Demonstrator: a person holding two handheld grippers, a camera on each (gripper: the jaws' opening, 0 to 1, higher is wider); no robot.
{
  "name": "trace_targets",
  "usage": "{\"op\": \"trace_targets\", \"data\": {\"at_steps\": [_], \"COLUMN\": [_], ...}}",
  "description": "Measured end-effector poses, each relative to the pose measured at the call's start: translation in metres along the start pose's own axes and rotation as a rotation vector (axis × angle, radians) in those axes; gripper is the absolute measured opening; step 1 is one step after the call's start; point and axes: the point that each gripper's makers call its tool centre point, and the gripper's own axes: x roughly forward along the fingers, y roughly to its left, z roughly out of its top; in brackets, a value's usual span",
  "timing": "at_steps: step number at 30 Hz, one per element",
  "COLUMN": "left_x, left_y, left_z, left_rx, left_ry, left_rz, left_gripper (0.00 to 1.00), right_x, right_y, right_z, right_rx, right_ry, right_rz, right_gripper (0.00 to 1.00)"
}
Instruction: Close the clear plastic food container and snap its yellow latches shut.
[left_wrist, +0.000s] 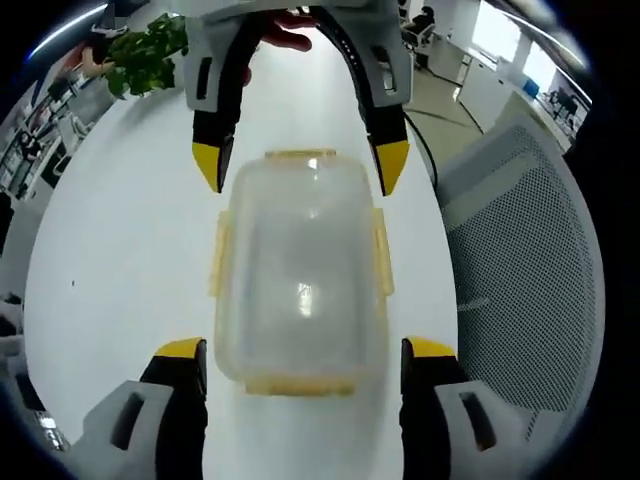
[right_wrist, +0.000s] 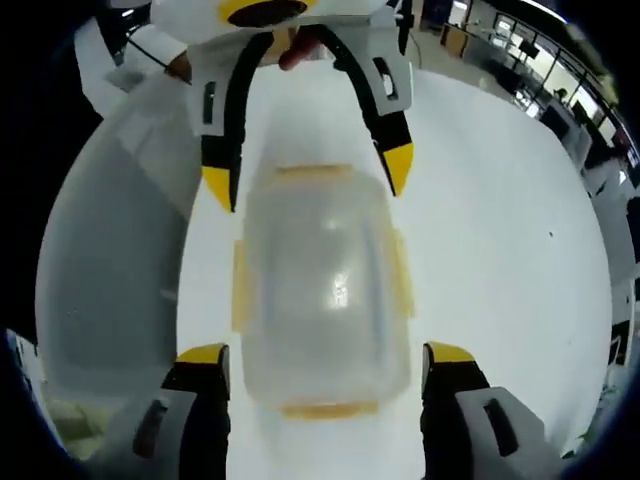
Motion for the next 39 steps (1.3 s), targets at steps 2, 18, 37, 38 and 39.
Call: {"op": "trace_targets", "data": {"at_steps": [2, 18, 37, 38, 39], "left_x": [0.002, 0.016, 0.026, 0.026, 0.026], "left_y": [0.001, 0.001, 0.004, 0.004, 0.004], "left_z": [-0.005, -0.004, -0.006, -0.006, -0.006], "left_rx": [0.061, 0.026, 0.044, 0.044, 0.044], "left_ry": [0.030, 0.044, 0.063, 0.060, 0.058], "left_rz": [0.006, 0.014, 0.042, 0.041, 0.041], "left_gripper": [0.80, 0.83, 0.85, 0.85, 0.85], "right_x": [0.002, 0.015, 0.018, 0.018, 0.018], "right_y": [0.003, 0.001, -0.002, -0.002, -0.002], "right_z": [0.000, -0.008, -0.007, -0.007, -0.007], "right_rx": [-0.008, -0.044, -0.019, -0.021, -0.021], "right_ry": [0.005, 0.036, 0.011, 0.012, 0.013], "right_rz": [0.006, -0.005, -0.020, -0.020, -0.020], "right_gripper": [0.81, 0.81, 0.80, 0.80, 0.80]}}
